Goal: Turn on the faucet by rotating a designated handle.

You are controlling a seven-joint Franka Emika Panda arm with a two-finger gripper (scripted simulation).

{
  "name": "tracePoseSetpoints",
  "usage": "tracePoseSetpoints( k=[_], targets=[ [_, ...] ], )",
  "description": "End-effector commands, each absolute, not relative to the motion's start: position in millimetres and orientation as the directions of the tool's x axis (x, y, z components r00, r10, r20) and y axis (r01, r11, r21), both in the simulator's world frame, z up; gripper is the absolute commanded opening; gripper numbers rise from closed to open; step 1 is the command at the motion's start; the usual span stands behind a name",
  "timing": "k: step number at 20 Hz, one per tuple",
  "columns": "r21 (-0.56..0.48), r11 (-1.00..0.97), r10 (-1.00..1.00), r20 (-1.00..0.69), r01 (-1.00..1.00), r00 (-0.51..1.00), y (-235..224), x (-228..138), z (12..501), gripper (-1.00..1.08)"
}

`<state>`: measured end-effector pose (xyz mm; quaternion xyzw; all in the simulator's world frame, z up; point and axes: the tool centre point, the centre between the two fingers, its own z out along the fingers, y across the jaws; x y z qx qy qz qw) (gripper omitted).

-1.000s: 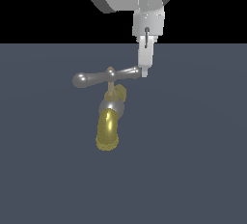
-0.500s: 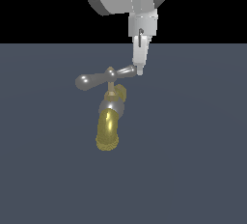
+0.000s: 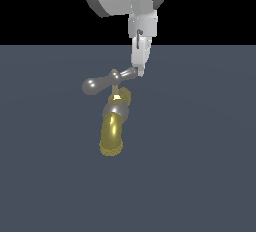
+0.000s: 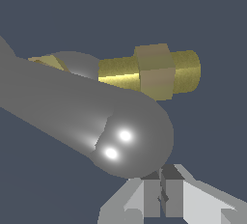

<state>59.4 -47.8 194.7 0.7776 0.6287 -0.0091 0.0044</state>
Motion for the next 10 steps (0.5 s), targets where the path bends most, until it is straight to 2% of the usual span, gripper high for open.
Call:
tracePoseSetpoints(
  k=[1,10],
  targets=[
    [-0.003,-0.162,0.987,-0.005,0.987,0.162,0.0,67.5,195.4,-1.0],
    [0.0,-0.144,0.99,0.0,0.99,0.144,52.9,82.2,196.4,-1.0]
  ],
)
